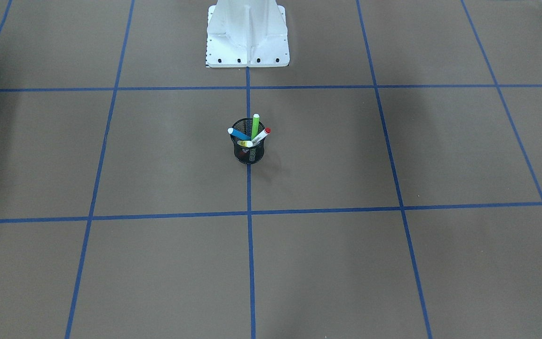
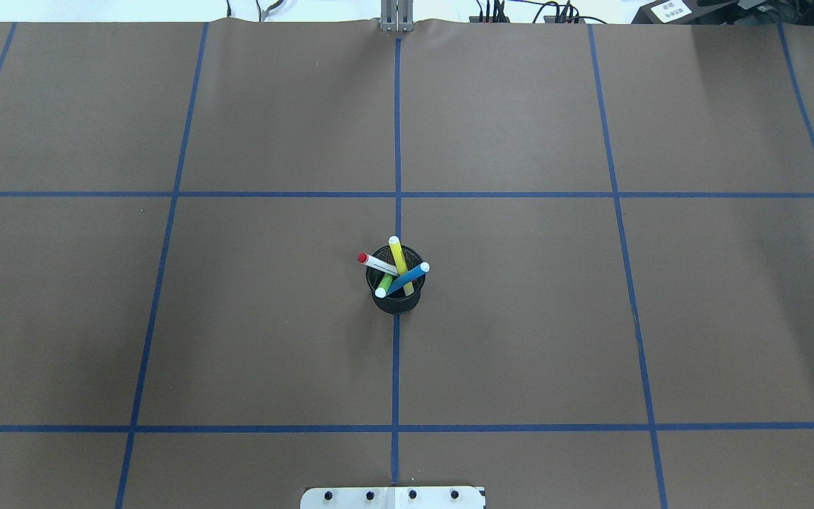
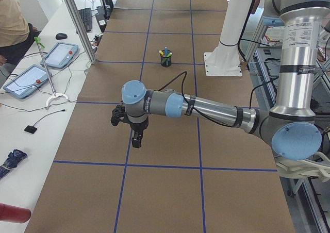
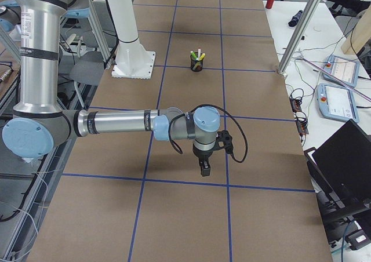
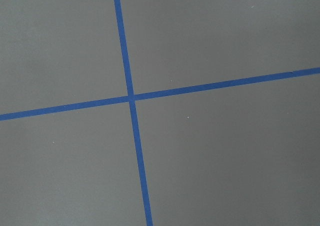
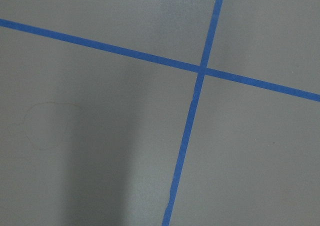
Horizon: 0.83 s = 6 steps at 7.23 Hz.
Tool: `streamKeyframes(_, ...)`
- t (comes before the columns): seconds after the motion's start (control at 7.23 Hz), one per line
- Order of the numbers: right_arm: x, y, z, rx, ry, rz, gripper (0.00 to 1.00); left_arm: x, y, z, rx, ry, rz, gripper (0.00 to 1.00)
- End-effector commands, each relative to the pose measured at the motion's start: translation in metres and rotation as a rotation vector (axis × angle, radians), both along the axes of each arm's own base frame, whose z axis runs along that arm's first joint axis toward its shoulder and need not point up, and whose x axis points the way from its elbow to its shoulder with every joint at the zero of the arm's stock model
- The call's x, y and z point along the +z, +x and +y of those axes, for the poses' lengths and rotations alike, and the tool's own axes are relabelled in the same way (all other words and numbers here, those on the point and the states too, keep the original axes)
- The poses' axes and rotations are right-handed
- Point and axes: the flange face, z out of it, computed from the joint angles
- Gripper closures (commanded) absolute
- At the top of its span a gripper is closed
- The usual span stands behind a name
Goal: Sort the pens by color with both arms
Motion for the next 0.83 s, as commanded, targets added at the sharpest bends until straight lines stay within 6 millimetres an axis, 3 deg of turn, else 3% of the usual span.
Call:
streamKeyframes(0.0, 0.0, 0.0, 0.0, -0.001, 0.001, 0.002, 0.0, -0.004, 0.0, -0.001, -0.006, 0.002, 0.002, 0.0)
streamKeyframes(0.14, 0.0, 0.0, 0.0, -0.002, 0.005, 0.003, 0.0, -0.008, 0.001, -0.001, 0.003, 0.019, 0.0, 0.0)
streamKeyframes(0.28, -0.013, -0.001, -0.006, -0.002, 0.055, -0.002, 0.0, -0.01, 0.001, -0.001, 0.003, 0.02, 0.0, 0.0)
streamKeyframes(0.41, -0.01, -0.001, -0.003, -0.003, 0.089, -0.007, 0.0, -0.012, 0.0, -0.001, 0.0, 0.024, 0.004, 0.0)
streamKeyframes(0.69, -0.026, -0.002, -0.017, 0.0, 0.137, -0.012, 0.0, -0.037, 0.002, -0.019, -0.001, 0.15, 0.012, 0.01)
